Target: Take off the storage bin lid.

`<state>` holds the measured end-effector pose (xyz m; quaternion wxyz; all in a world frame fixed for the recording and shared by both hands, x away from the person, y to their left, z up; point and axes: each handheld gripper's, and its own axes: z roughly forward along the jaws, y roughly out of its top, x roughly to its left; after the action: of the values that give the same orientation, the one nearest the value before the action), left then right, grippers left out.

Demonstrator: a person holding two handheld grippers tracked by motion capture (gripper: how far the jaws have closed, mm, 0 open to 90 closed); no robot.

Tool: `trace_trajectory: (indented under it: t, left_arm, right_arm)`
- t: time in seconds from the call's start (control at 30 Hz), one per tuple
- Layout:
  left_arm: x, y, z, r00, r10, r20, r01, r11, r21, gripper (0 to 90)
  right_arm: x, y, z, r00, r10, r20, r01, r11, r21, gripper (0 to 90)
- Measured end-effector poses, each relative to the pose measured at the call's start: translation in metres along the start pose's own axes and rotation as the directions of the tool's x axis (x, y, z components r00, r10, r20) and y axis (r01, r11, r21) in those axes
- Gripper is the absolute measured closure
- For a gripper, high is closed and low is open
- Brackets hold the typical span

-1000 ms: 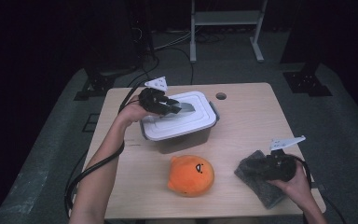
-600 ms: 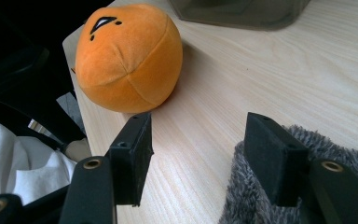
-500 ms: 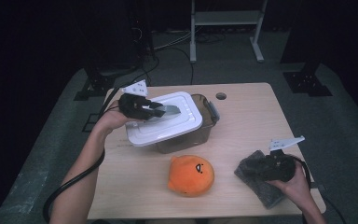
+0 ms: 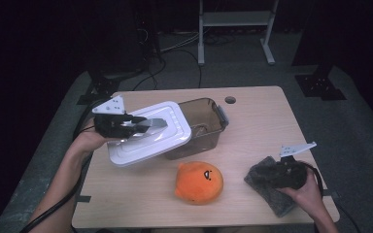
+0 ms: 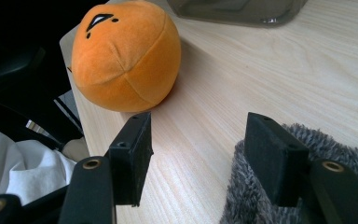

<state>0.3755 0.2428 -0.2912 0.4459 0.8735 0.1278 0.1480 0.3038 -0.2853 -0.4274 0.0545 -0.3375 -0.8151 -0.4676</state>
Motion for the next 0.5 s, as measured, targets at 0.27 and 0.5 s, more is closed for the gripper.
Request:
trace_trajectory:
  t: [0.27,0.5]
  left_arm:
    - [-0.014,-0.024,-0.029,0.9991,-0.021,-0.036,0.02,0.9996,-0.022,66.9]
    - [-0.025,-0.052,-0.05,0.9963,-0.045,-0.072,0.044,0.9989,-0.017,66.9]
  right_arm:
    - [0.001,0.0,0.001,1.0,-0.001,0.004,0.001,1.0,0.004,40.5]
    - [0.001,-0.001,0.002,1.0,0.001,0.005,-0.001,1.0,0.01,40.5]
